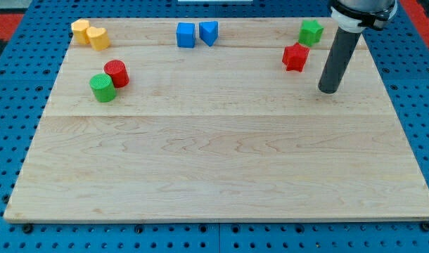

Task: Slightly push the red star towards the center of the board

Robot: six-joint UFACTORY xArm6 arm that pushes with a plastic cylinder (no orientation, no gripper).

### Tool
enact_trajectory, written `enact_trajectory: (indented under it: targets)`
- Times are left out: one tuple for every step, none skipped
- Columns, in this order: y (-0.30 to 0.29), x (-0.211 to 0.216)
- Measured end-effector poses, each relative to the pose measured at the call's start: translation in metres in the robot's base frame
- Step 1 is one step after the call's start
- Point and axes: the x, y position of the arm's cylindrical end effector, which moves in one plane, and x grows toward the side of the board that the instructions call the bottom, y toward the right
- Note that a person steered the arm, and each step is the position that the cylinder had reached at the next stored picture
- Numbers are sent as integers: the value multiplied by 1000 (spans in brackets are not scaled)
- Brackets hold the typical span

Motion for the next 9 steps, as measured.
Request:
enact_trajectory:
  targets:
    - [0, -35]
    - [0, -75]
    - [2, -82]
    - [2, -87]
    - [3, -87]
    - [3, -87]
    - [3, -87]
    - [2, -87]
    - [2, -87]
